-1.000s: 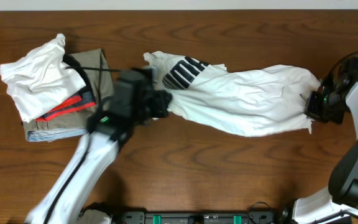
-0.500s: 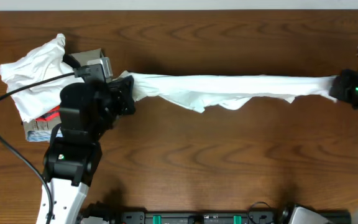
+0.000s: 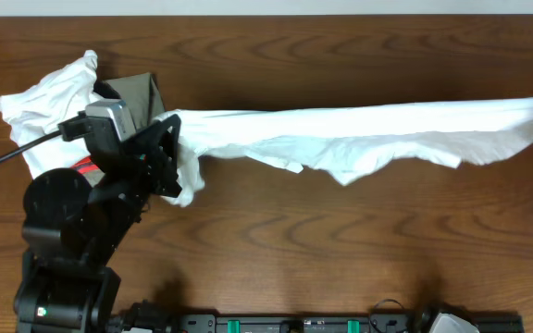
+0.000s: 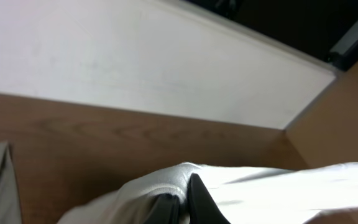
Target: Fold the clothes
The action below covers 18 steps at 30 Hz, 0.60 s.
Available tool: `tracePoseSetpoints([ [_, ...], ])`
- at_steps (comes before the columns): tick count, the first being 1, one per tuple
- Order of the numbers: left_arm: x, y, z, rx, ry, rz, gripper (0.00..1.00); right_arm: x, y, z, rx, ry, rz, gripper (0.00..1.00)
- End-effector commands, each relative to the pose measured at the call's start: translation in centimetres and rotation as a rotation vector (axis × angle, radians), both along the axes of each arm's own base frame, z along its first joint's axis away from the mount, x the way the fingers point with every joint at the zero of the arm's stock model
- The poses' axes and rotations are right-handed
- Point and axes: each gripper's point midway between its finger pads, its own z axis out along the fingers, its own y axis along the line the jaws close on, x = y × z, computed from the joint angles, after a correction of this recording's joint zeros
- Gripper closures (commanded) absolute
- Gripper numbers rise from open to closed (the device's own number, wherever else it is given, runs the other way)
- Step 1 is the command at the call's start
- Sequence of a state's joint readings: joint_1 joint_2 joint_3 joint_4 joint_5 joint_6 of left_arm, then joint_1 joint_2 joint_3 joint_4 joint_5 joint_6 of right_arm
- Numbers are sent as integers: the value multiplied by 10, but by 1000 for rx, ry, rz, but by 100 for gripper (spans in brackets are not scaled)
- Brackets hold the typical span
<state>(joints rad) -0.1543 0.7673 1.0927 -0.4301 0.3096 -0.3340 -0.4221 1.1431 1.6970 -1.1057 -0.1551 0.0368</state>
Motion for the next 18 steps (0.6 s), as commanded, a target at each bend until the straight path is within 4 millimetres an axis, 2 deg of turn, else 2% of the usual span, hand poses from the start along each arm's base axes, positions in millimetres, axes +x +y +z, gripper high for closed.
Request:
tracePoseSetpoints([
  [1, 21, 12, -14, 49, 43, 78, 94, 7, -19, -8, -18, 40, -65, 99],
  [4, 46, 9, -44, 67, 144, 74, 94, 27, -28, -34, 16, 120, -63, 99],
  [7, 77, 4, -85, 90, 266, 72, 94, 51, -39, -70, 60, 223, -59, 99],
  [10, 114, -1, -127, 106, 350, 69, 94, 77, -48, -117, 113, 343, -48, 99],
  [12, 145, -9, -151, 101, 358, 53, 94, 98, -51, -156, 153, 429, -29, 99],
  [15, 190, -22, -162, 69, 272, 15, 94, 136, -51, -210, 201, 491, 17, 99],
  [16, 210, -24, -157, 57, 202, 15, 94, 153, -48, -224, 223, 477, 49, 99],
  [18, 244, -23, -131, 25, 52, 29, 94, 187, -39, -231, 267, 398, 130, 99],
])
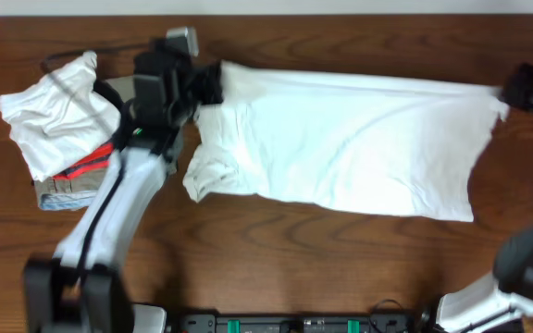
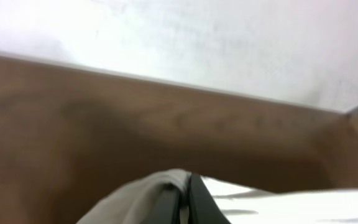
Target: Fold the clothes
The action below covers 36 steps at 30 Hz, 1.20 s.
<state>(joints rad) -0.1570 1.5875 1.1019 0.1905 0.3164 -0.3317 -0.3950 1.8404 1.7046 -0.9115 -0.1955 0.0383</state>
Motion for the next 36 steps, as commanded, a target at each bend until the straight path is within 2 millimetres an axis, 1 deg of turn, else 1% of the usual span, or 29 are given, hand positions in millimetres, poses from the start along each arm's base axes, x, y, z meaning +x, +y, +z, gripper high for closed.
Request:
tracePoseSetpoints([
  [1, 45, 13, 47, -25, -186, 44, 94, 39, 16, 0, 88, -102, 82, 99],
  [2, 56, 14, 72, -47, -233, 39, 94, 52, 19, 18, 108, -172, 96, 99],
  [4, 64, 14, 125, -64, -318, 10, 94, 68, 17, 64, 103, -287, 77, 99],
  [5, 65, 15, 159, -66, -371, 1, 94, 72, 15, 97, 87, -353, 69, 99],
  [6, 63, 16, 187, -55, -417, -4, 94, 73, 14, 126, 66, -409, 72, 99],
  [7, 59, 17, 217, -39, -459, -10, 94, 71, 15, 160, 39, -471, 79, 99],
  [8, 52, 15, 241, -25, -489, -32, 94, 67, 17, 190, 14, -526, 85, 99],
  [10, 36, 10, 277, -7, -512, -74, 94, 54, 16, 236, -42, -595, 69, 99],
  [11, 29, 9, 286, -8, -500, -84, 94, 46, 14, 250, -68, -611, 50, 99],
  [12, 23, 9, 291, -8, -469, -89, 94, 37, 13, 263, -89, -616, 33, 99],
  [13, 19, 10, 289, -6, -429, -90, 94, 32, 14, 266, -99, -608, 36, 99],
  [14, 15, 10, 283, -4, -380, -90, 94, 27, 17, 266, -102, -591, 45, 99],
  [16, 8, 11, 257, 1, -254, -91, 94, 18, 19, 252, -96, -524, 48, 99],
  [18, -3, 12, 214, 18, -66, -96, 94, 6, 18, 223, -88, -397, 38, 99],
  [20, -17, 13, 175, 46, 90, -108, 94, -4, 17, 196, -80, -288, 33, 98],
  [23, -40, 15, 124, 70, 305, -124, 94, -16, 13, 158, -72, -140, 20, 99],
  [24, -47, 15, 109, 72, 365, -127, 94, -18, 13, 149, -66, -111, 16, 99],
  [26, -54, 14, 88, 74, 437, -131, 94, -20, 13, 135, -50, -73, 17, 99],
  [28, -58, 10, 70, 79, 482, -143, 94, -22, 15, 127, -38, -45, 20, 99],
  [30, -57, 3, 56, 84, 496, -160, 94, -24, 18, 123, -32, -27, 25, 99],
  [33, -51, -17, 41, 105, 463, -210, 94, -28, 25, 119, -21, -1, 37, 99],
  [34, -48, -26, 35, 114, 444, -232, 90, -30, 27, 118, -16, 9, 38, 99],
  [35, -45, -35, 29, 116, 426, -250, 76, -32, 28, 116, -12, 19, 41, 99],
  [36, -43, -42, 25, 118, 411, -263, 65, -33, 29, 115, -10, 26, 41, 99],
])
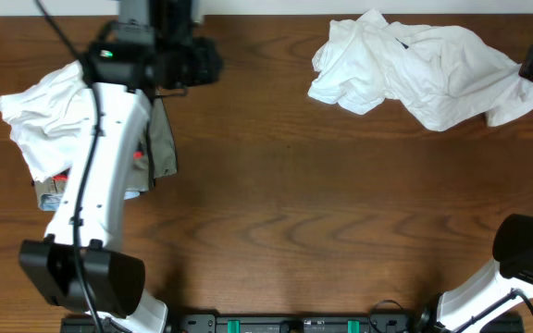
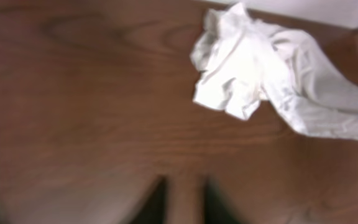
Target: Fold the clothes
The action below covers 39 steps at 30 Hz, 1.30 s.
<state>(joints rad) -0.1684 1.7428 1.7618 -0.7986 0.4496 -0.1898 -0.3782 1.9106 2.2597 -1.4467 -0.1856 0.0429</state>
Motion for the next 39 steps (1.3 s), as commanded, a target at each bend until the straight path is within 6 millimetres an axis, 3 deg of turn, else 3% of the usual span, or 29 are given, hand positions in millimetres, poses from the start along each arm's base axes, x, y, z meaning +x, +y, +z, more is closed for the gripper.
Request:
tracePoseSetpoints([
  [1, -2, -30, -15, -3, -32, -85, 56, -5, 12, 12, -19, -15, 36, 99],
  [4, 10, -55, -36, -13, -69, -128, 36, -7, 18, 10, -12, 2, 46, 99],
  [7, 26, -77, -61, -17, -78, -160, 27, -10, 23, 8, -12, 21, 64, 99],
  [13, 65, -110, -117, -77, -66, -172, 28, -14, 30, 5, -37, 53, 85, 99],
  [23, 115, -147, -179, -135, -108, -234, 38, -15, 39, 3, -38, 66, 113, 99],
  [34, 112, -182, -227, -146, -129, -285, 39, -17, 40, 2, -34, 78, 114, 99],
  [39, 116, -185, -238, -164, -134, -272, 40, -19, 41, 1, -31, 87, 116, 99],
])
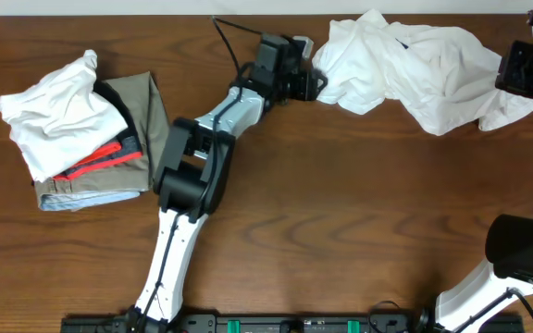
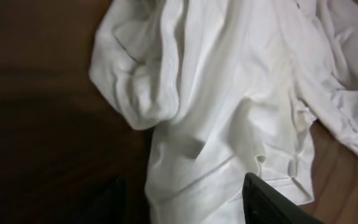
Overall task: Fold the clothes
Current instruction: 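Reach the left gripper to the T-shirt's left edge and grasp it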
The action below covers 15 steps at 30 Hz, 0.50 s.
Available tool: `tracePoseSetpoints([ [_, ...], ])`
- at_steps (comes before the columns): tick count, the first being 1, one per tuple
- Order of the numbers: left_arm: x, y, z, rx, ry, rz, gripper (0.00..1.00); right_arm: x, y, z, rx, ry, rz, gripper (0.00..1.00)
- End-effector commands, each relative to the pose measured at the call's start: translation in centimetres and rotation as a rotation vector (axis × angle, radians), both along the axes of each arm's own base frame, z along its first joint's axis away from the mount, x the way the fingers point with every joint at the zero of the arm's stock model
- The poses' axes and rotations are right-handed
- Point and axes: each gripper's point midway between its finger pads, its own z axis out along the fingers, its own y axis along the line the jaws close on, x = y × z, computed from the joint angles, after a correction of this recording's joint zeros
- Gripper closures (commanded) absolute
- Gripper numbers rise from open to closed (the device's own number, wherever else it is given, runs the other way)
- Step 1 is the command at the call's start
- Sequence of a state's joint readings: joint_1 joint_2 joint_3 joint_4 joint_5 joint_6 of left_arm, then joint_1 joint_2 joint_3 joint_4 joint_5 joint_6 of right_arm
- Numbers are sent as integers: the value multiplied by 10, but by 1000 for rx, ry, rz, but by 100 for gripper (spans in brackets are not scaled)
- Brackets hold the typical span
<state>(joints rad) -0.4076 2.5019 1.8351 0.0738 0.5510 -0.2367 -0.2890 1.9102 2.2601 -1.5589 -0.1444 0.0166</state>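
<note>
A white shirt (image 1: 415,65) lies crumpled in a heap at the back right of the table. My left gripper (image 1: 311,83) is at the heap's left edge. In the left wrist view it (image 2: 185,180) is open, and a fold of the shirt (image 2: 229,93) lies between its dark fingers (image 2: 269,202). My right gripper (image 1: 526,67) is at the heap's right end, over the cloth. Its jaws are too small and dark to read.
A pile of other clothes (image 1: 72,139) sits at the left: a white garment on top, with khaki, dark and red pieces under it. The left arm stretches diagonally across the brown wooden table (image 1: 340,213). The table's back edge runs just behind the shirt.
My left gripper was open over bare table at the back left. It is now at the shirt's left edge, open around a fold. The heap has kept its place and shape.
First the shirt hung stretched between both grippers, the left one shut on its end. Then it lay spread flat along the back of the table. Then it was a crumpled heap at the back right, with the left gripper open and away. Now the left gripper is at the heap.
</note>
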Motion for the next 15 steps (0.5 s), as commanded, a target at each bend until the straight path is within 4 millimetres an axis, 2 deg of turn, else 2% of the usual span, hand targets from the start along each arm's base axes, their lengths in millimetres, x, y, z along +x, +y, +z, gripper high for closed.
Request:
tracePoseSetpoints([
  [1, 6, -1, -4, -26, 7, 12, 40, -4, 4, 13, -17, -30, 21, 99],
  [4, 2, -5, -17, -40, 45, 22, 43, -4, 4, 13, -18, -30, 21, 99],
  [10, -19, -35, -15, -72, 67, -58, 45, -4, 4, 13, -17, -30, 22, 99],
  [15, -30, -50, -15, -73, 70, -89, 46, -4, 5, 13, -17, -28, 22, 99],
])
